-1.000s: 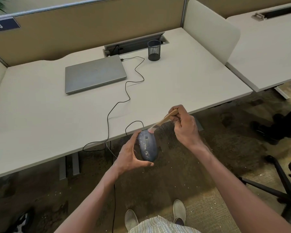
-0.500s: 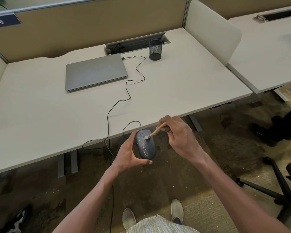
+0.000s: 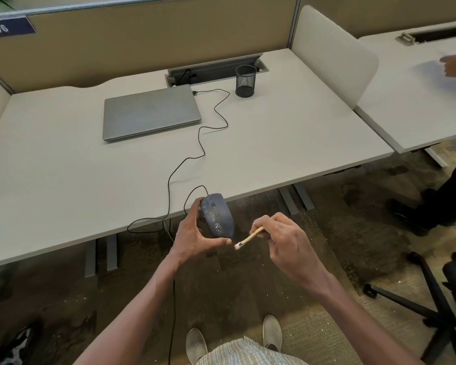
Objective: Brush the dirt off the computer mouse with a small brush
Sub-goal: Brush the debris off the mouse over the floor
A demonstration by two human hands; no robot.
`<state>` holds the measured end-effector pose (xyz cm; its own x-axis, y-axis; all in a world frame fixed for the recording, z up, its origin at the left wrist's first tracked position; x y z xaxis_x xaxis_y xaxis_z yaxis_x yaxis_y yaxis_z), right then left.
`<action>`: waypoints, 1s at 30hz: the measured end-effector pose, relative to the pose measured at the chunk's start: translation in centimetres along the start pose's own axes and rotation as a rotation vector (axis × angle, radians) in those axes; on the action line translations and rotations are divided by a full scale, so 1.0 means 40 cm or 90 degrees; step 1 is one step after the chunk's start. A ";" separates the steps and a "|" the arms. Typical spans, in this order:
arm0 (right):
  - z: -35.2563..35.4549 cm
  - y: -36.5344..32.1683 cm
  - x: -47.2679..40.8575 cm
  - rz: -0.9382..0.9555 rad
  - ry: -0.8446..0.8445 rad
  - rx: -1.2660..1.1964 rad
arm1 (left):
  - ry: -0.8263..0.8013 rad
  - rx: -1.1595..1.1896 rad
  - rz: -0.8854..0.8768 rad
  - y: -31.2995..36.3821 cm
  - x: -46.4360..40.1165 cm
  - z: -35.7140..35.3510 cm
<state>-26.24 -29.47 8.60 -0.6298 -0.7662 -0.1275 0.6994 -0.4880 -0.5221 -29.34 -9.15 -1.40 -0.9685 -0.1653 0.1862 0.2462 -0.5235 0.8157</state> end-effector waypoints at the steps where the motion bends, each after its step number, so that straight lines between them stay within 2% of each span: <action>1: 0.001 0.004 0.004 -0.004 0.004 -0.005 | -0.003 -0.004 -0.001 -0.001 -0.002 0.001; 10: 0.037 0.047 -0.027 -0.038 0.078 -0.119 | -0.046 -0.026 -0.014 0.015 0.000 -0.019; 16: 0.080 0.055 -0.071 -0.035 0.133 -0.122 | -0.100 -0.041 -0.017 0.038 0.014 -0.051; 25: 0.101 0.058 -0.143 -0.037 0.134 -0.047 | -0.124 -0.045 0.002 0.043 0.020 -0.079; 30: 0.117 0.052 -0.152 -0.030 0.175 -0.105 | -0.119 -0.045 -0.004 0.047 0.017 -0.078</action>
<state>-19.36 -27.78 12.22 -0.7430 -0.5925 -0.3113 0.6178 -0.4283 -0.6594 -29.41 -12.86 -1.44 -0.9584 -0.0079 0.2853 0.2364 -0.5821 0.7780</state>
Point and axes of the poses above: each hand's wrist, its own x-axis away from the middle knuckle, its own z-axis out of the back of the hand, y = z × x, the point moved 10 cm from there along -x, towards the middle knuckle, and after that the axes turned 11 degrees about -y, right-handed, at the moved point
